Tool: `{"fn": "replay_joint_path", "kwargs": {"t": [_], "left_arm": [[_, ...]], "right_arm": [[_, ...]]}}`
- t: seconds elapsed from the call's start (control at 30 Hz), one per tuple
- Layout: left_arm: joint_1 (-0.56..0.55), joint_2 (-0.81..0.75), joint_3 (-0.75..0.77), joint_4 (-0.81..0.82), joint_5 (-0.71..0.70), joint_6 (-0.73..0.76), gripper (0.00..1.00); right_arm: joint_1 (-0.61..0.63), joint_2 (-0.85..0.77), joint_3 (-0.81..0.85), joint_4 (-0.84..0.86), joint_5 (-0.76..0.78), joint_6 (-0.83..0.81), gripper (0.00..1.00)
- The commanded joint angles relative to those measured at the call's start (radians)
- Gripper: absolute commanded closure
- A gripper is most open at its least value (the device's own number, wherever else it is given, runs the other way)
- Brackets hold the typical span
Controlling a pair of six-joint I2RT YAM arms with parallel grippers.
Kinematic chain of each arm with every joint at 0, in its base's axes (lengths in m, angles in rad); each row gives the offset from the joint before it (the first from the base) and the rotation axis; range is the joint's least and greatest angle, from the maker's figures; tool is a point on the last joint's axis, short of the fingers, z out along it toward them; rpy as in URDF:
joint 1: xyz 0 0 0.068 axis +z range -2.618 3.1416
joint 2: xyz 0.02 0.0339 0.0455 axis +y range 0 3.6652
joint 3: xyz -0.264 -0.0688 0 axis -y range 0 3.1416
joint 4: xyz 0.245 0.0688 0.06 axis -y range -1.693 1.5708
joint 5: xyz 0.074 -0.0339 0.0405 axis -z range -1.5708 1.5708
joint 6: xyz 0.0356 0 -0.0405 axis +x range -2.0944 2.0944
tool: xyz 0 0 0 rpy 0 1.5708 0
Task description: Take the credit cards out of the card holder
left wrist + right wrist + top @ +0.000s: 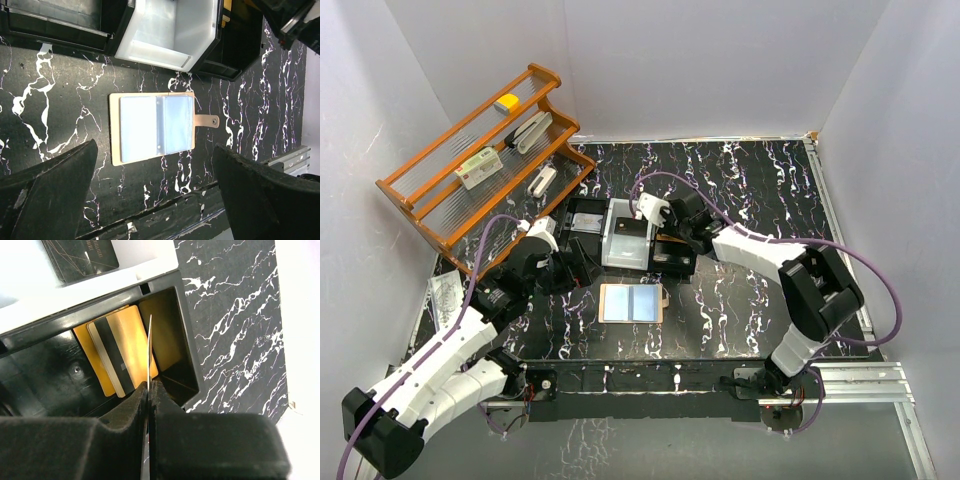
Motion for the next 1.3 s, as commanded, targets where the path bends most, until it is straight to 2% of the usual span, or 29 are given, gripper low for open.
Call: {"fn": "replay_joint_path", "kwargs": {"t": [0.0,0.3,0.5,0.93,1.17,1.27], "left_arm": [[0.004,-0.015,0.037,-0.024,-0.008,0.021,0.01],[0.004,-0.019,0.047,-0.045,-0.018,0.03,0.01],[0.004,-0.016,0.037,-0.037,-0.017,0.03,0.01],[0.004,-0.002,0.057,-0.055,-0.011,0.037,0.01],[0.004,0.022,0.09,-0.092,-0.032,0.044,0.01],[0.004,0.03,0.116,-0.128,-0.07,0.05,0.01]], "right_arm": [[0.005,0.048,0.046,0.083,0.031,-0.075,1.0],[0.008,0.157,0.029,0.123,0.079,-0.107,0.97],[0.009,0.105,0.001,0.106,0.04,-0.103,0.69],[0.008,0.131,0.021,0.137,0.164,-0.074,0.61],[0.007,0.086,0.043,0.107,0.082,0.031,0.58],[0.008,0.006,0.036,0.123,0.044,0.078,0.5]]}}
